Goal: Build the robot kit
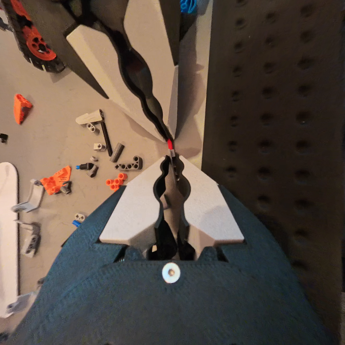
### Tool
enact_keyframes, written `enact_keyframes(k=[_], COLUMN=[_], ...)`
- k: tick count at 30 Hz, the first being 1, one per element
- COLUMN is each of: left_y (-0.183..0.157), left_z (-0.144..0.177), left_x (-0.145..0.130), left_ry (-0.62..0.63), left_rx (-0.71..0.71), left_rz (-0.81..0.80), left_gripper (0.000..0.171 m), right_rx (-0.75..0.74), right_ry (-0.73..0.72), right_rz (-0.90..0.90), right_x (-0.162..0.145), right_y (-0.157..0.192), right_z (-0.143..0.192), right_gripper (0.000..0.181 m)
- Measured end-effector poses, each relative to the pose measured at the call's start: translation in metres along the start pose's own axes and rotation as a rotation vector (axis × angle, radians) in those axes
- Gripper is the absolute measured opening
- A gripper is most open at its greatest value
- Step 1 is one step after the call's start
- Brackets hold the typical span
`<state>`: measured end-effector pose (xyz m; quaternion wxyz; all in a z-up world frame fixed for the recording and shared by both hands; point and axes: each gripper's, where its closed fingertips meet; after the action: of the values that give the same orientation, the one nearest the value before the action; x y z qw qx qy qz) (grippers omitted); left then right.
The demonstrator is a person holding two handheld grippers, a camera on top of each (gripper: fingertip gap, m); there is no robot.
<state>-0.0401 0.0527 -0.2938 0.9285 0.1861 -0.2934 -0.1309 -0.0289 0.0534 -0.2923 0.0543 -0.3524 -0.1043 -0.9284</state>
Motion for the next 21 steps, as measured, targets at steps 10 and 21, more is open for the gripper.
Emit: enact_keyframes(k=[10,21], left_y=[0.0023,0.0049], left_z=[0.0009,0.0008], left_x=[-0.0005,-0.0015], left_ry=[0.131,0.164], left_rx=[0.129,0.195], left_rz=[-0.216,-0.288], left_gripper=[0.005,0.005], right_rx=[0.045,0.083], right_ry=[0.028,0.015], right_rz=[-0.090,-0.170], right_x=[0.0004,0.0018], right_y=[-0.0008,-0.0024], right_z=[-0.0003,-0.0009], right_gripper=[0.000,0.000])
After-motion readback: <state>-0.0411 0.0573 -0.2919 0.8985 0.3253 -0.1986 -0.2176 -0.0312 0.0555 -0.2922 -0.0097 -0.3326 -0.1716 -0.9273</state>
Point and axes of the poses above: each gripper's, where its closed fingertips meet, z back along the fingers, x out of its top, y = z × x across the jaws, and after that the axes turned 14 degrees about -z, right-handed
